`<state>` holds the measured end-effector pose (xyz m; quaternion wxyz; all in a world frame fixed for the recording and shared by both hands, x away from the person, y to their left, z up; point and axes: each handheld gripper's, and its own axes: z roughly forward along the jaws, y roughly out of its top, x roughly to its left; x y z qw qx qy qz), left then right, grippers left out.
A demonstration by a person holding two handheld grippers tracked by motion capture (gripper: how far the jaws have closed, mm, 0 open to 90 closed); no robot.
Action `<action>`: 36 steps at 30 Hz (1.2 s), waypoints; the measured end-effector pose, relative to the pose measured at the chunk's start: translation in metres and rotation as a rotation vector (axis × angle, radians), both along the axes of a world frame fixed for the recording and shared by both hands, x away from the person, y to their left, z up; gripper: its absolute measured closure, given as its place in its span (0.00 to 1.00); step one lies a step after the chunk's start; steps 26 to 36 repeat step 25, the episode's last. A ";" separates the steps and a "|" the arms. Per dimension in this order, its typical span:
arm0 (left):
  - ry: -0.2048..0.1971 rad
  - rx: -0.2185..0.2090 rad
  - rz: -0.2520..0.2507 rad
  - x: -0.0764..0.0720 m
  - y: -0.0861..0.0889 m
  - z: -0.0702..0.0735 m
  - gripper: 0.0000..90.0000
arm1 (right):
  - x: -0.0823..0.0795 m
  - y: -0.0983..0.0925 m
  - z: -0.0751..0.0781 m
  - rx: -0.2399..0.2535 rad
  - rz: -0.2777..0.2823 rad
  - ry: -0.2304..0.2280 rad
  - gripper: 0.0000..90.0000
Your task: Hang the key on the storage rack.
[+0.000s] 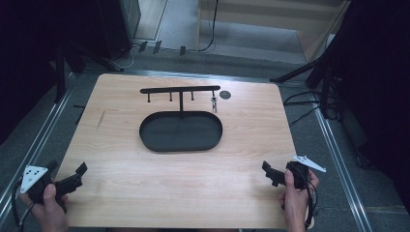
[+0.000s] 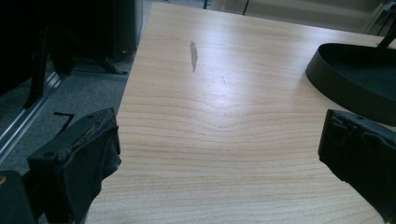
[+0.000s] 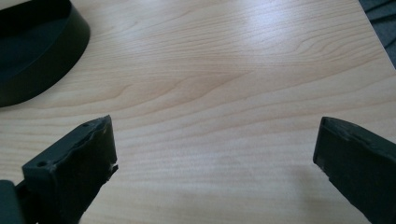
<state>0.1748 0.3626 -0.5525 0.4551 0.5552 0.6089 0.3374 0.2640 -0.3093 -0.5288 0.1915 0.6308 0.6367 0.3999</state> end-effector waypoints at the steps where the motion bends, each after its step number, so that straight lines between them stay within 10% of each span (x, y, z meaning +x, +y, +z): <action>1: -0.001 0.000 -0.001 0.000 0.000 0.000 0.00 | -0.004 -0.002 -0.002 0.000 0.000 -0.014 0.00; 17: -0.001 -0.003 -0.006 0.000 0.000 0.000 0.00 | -0.057 -0.045 -0.012 0.066 -0.131 -0.216 0.00; 36: -0.003 -0.005 -0.005 0.000 0.000 0.000 0.00 | -0.064 -0.057 -0.017 0.141 -0.162 -0.240 0.00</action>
